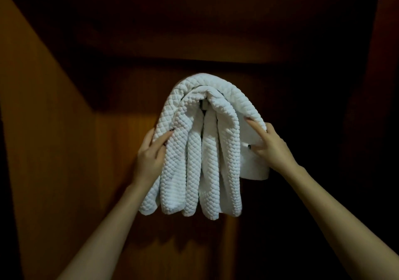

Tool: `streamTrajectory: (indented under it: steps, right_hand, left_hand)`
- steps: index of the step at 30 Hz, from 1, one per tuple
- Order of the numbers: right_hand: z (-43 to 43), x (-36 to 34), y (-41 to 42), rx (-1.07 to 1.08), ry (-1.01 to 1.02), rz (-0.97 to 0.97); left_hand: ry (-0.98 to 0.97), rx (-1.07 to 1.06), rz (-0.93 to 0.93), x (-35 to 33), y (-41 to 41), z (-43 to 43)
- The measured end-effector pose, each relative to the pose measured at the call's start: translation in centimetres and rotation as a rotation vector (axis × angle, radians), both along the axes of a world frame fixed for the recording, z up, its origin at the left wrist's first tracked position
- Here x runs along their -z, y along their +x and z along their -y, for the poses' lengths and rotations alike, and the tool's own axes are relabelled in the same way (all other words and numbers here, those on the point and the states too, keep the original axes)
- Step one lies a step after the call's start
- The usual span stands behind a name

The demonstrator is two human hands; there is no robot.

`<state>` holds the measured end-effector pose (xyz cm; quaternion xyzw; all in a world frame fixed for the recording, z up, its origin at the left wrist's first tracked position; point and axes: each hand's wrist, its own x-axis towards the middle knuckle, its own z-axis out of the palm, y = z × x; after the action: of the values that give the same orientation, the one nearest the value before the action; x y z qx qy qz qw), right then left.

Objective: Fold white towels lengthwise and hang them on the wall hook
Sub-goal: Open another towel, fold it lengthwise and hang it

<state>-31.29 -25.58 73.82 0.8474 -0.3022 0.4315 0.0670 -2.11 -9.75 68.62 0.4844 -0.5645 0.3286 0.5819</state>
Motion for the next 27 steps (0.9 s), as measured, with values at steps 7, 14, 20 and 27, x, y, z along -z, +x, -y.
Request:
streamTrajectory:
  steps: [7, 14, 20, 27]
  right_hand:
    - [1.8, 0.4, -0.2, 0.118, -0.13, 0.127]
    - [3.0, 2.7, 0.0, 0.019, -0.103, 0.072]
    - [0.0, 8.5, 2.3, -0.128, -0.037, 0.048]
    - [-0.9, 11.1, 1.5, -0.261, 0.212, 0.282]
  left_hand:
    - [-0.151, -0.075, -0.044, -3.3, 0.8, -0.4]
    - [0.002, -0.065, -0.034, -9.2, 0.9, -0.4]
    - [0.189, 0.022, -0.099, -3.9, -0.3, -1.6]
    - [0.228, 0.029, -0.294, 4.2, 0.7, -2.8]
